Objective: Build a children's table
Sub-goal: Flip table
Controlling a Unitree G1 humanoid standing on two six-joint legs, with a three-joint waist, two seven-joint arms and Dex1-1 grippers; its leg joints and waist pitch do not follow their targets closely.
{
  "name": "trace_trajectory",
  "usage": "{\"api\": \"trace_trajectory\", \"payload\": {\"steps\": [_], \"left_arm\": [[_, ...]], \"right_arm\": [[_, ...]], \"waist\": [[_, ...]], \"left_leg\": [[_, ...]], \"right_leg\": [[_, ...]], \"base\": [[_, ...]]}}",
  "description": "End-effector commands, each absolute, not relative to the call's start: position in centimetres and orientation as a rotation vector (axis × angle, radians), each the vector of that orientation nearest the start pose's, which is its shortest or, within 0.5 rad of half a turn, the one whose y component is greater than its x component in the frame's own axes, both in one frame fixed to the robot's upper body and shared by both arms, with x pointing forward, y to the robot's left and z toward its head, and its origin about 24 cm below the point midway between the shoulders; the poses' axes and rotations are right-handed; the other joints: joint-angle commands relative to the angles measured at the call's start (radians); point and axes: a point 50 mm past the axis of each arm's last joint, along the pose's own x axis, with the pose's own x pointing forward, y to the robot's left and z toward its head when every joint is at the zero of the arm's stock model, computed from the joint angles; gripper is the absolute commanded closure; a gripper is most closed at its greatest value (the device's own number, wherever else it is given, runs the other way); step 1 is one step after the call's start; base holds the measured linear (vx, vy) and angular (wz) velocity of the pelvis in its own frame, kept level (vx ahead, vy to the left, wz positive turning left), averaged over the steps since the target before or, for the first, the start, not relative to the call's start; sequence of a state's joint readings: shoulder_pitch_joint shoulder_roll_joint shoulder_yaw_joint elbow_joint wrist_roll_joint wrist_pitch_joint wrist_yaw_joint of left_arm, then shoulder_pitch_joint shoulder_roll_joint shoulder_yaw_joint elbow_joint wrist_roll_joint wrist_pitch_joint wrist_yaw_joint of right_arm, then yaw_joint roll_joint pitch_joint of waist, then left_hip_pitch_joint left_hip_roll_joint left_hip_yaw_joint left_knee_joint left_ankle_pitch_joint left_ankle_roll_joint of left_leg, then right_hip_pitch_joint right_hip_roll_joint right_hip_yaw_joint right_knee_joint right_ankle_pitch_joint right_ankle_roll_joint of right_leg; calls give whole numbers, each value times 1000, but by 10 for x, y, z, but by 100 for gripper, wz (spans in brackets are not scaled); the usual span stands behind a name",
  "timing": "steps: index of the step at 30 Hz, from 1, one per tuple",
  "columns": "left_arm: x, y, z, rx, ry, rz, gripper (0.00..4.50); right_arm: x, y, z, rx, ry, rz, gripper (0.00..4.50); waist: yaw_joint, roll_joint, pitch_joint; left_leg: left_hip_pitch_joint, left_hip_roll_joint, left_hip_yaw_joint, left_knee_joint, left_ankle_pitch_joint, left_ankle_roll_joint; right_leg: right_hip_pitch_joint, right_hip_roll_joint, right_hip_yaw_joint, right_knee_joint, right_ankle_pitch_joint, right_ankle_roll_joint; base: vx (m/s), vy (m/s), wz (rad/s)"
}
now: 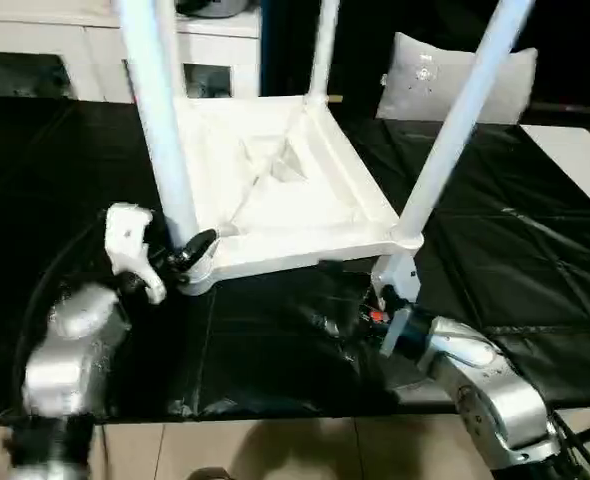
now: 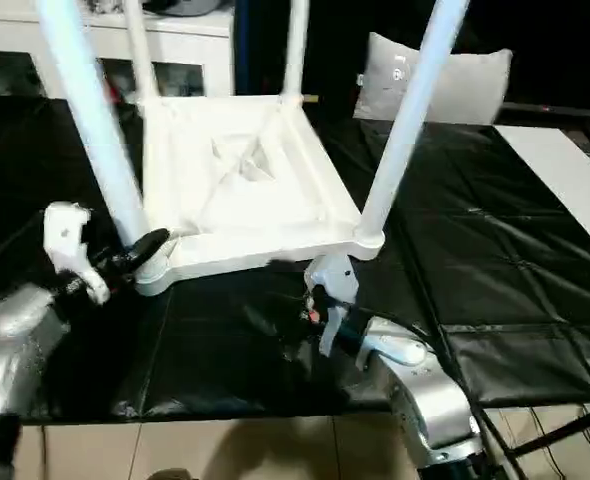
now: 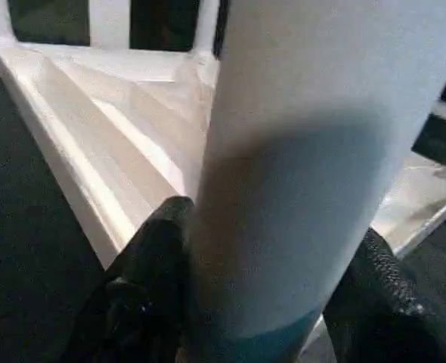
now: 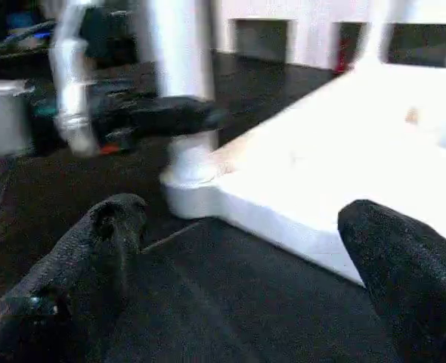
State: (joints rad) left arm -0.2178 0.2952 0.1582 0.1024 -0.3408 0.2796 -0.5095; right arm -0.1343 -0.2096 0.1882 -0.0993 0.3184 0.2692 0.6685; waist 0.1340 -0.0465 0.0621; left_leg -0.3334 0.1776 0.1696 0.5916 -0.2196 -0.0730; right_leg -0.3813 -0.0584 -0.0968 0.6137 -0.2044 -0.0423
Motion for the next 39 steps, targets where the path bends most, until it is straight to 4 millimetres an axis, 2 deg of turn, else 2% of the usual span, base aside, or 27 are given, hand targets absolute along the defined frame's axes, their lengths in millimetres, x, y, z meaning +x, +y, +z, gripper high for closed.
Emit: {"api": "trace_trajectory", "payload": {"steps": [1, 2, 3, 4, 6, 7, 8, 10, 12, 13, 16, 17, 18, 27, 33, 39], "left_arm": [[279, 192, 72, -347, 60, -430, 238], [277, 190, 70, -372, 59, -428, 238], [274, 187, 68, -408, 61, -427, 237], [268, 182, 64, -462, 70, -430, 237], [264, 181, 61, -516, 82, -412, 237], [262, 180, 59, -540, 86, -399, 237], [260, 180, 58, -568, 89, -385, 237], [255, 179, 53, -645, 122, -355, 237], [254, 179, 52, -658, 131, -352, 237], [252, 177, 50, -657, 140, -356, 237], [252, 174, 53, -663, 134, -366, 237], [253, 174, 55, -672, 129, -367, 237], [254, 174, 55, -674, 128, -371, 237], [253, 168, 59, -678, 148, -416, 237], [252, 165, 59, -676, 157, -438, 237], [252, 161, 58, -631, 184, -480, 237]], "right_arm": [[264, -108, 72, 114, 72, 820, 0], [265, -109, 72, 117, 78, 806, 0], [267, -109, 71, 119, 86, 786, 0], [269, -111, 70, 124, 95, 761, 0], [273, -115, 69, 135, 108, 715, 0], [275, -117, 69, 139, 109, 693, 0], [277, -119, 69, 142, 105, 673, 0], [283, -126, 69, 167, 118, 614, 0], [285, -127, 69, 180, 124, 602, 0], [287, -129, 69, 206, 142, 595, 0], [289, -129, 69, 236, 156, 590, 0], [291, -128, 70, 265, 155, 582, 0], [293, -128, 71, 287, 153, 572, 0], [305, -123, 74, 458, 144, 568, 0], [317, -116, 78, 530, 124, 591, 0], [332, -97, 86, 644, 91, 646, 0]], "waist": [[-6, 12, -53], [-8, 7, -53], [-10, 11, -55], [-11, 8, -54], [-14, 7, -53], [-15, 1, -51], [-15, 8, -50], [-19, 0, -46], [-21, 1, -44], [-22, -1, -44], [-23, -1, -48], [-21, 3, -48], [-21, 0, -48], [-20, 3, -56], [-21, 6, -58], [-21, 9, -60]], "left_leg": [[-13, 67, -28, -79, -134, 4], [-11, 66, -25, -78, -127, 9], [-11, 64, -25, -75, -99, 17], [-13, 61, -22, -72, -80, 30], [-16, 60, -21, -72, -72, 38], [-15, 58, -19, -71, -69, 45], [-15, 58, -18, -71, -76, 46], [-16, 55, -17, -72, -102, 43], [-15, 54, -18, -74, -113, 41], [-14, 54, -18, -75, -124, 39], [-12, 55, -21, -75, -113, 40], [-7, 57, -20, -75, -112, 39], [-10, 57, -20, -76, -111, 38], [-11, 58, -19, -73, -71, 31], [-10, 58, -19, -73, -72, 28], [-8, 60, -18, -72, -57, 28]], "right_leg": [[51, -110, 76, -76, -204, -138], [49, -108, 77, -78, -200, -137], [49, -105, 76, -72, -171, -144], [48, -103, 77, -70, -150, -144], [50, -104, 77, -70, -146, -150], [48, -101, 76, -73, -158, -146], [46, -102, 76, -75, -183, -147], [46, -100, 74, -86, -265, -112], [44, -97, 73, -88, -295, -97], [43, -95, 73, -92, -319, -76], [43, -94, 73, -89, -300, -55], [37, -94, 74, -90, -283, -63], [40, -95, 74, -88, -271, -69], [47, -97, 75, -75, -175, -98], [47, -98, 74, -74, -177, -113], [46, -100, 74, -70, -151, -132]], "base": [[0, 0, 0], [0, 0, 0], [0, 0, 0], [0, 0, 0], [0, 0, 0], [0, 0, 0], [0, 0, 0], [0, 0, 0], [0, 0, 0], [0, 0, 0], [0, 0, 0], [0, 0, 0], [0, 0, 0], [0, 0, 0], [0, 0, 0], [0, 0, 0]]}}
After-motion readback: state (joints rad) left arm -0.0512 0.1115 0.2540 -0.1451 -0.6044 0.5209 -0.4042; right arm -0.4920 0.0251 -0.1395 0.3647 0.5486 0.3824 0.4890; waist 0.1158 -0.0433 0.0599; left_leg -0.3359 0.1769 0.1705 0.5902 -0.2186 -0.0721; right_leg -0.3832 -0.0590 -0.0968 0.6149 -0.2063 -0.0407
